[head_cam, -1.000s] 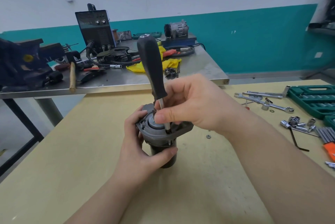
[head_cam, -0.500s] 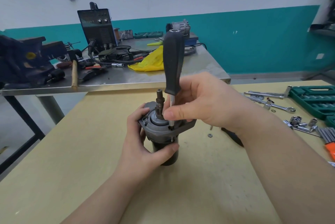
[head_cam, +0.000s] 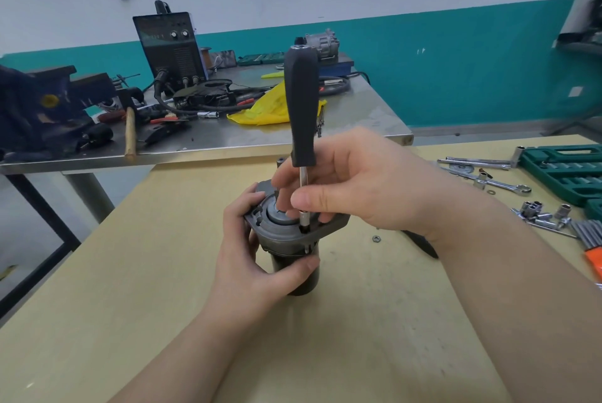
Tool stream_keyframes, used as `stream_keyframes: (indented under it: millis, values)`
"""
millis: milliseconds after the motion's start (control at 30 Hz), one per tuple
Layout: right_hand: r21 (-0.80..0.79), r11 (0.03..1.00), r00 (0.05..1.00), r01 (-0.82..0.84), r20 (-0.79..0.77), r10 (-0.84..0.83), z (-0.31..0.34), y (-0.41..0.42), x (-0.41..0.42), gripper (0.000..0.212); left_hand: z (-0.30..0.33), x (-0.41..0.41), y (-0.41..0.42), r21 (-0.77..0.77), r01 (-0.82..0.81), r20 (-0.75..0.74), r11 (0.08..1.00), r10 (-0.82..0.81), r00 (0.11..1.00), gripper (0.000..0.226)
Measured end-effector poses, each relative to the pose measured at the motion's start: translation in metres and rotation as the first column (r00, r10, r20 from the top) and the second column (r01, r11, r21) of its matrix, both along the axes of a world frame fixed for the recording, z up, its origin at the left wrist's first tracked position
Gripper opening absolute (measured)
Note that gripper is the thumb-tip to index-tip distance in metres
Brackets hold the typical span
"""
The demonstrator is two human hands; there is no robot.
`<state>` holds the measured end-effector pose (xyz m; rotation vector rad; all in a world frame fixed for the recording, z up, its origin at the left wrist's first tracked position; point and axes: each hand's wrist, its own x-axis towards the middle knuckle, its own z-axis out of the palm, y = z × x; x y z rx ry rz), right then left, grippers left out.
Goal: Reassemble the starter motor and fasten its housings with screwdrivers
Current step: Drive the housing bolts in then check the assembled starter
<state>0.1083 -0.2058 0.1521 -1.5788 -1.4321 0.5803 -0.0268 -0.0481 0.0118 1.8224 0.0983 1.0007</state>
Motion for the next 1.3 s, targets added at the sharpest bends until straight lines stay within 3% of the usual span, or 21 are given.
stream_keyframes:
  millis: [133, 233, 300, 467, 633, 867, 1033, 1167, 1300]
  values:
    - [-0.052, 0.998, 0.999, -0.02, 0.049, 0.022, 0.003, -0.005, -0.001, 0.029, 0.0, 0.0, 0.0, -0.004, 0.0, -0.004, 1.0, 0.0, 1.0, 0.095]
    - [-0.033, 0.998, 0.997, 0.048, 0.06, -0.046, 0.003, -0.001, 0.0, 0.013, 0.0, 0.0, 0.0, 0.009, 0.012, 0.011, 1.0, -0.012, 1.0, 0.095]
    - [-0.021, 0.996, 0.994, 0.092, 0.059, -0.09, 0.003, 0.001, 0.002, 0.016, 0.0, 0.0, 0.001, 0.01, 0.015, 0.013, 1.0, -0.015, 1.0, 0.095]
    - [-0.059, 0.998, 0.999, -0.038, 0.004, 0.038, 0.002, -0.006, 0.001, 0.026, -0.001, 0.0, 0.001, 0.006, 0.011, 0.014, 1.0, -0.011, 1.0, 0.095]
    - [-0.025, 0.998, 0.996, 0.051, 0.069, -0.049, 0.004, -0.001, 0.002, 0.008, -0.002, 0.001, 0.001, 0.02, 0.019, 0.018, 1.0, -0.019, 1.0, 0.096]
    - [-0.084, 0.995, 0.999, -0.045, 0.016, 0.047, 0.006, -0.01, 0.007, 0.026, -0.002, 0.001, 0.0, 0.014, 0.024, 0.022, 1.0, -0.024, 0.999, 0.096]
    - [-0.072, 0.996, 0.991, 0.051, 0.129, -0.042, 0.004, -0.002, 0.005, 0.014, -0.002, 0.0, 0.0, 0.013, 0.021, 0.019, 1.0, -0.021, 1.0, 0.096]
    - [-0.075, 0.997, 0.999, -0.03, 0.021, 0.032, 0.006, -0.009, 0.005, 0.023, -0.002, 0.0, 0.0, 0.03, 0.017, 0.019, 0.999, -0.017, 1.0, 0.097]
    - [-0.074, 0.997, 0.998, 0.003, 0.069, 0.003, 0.005, -0.007, 0.006, 0.02, -0.001, 0.0, -0.001, 0.015, 0.013, 0.021, 1.0, -0.013, 1.0, 0.096]
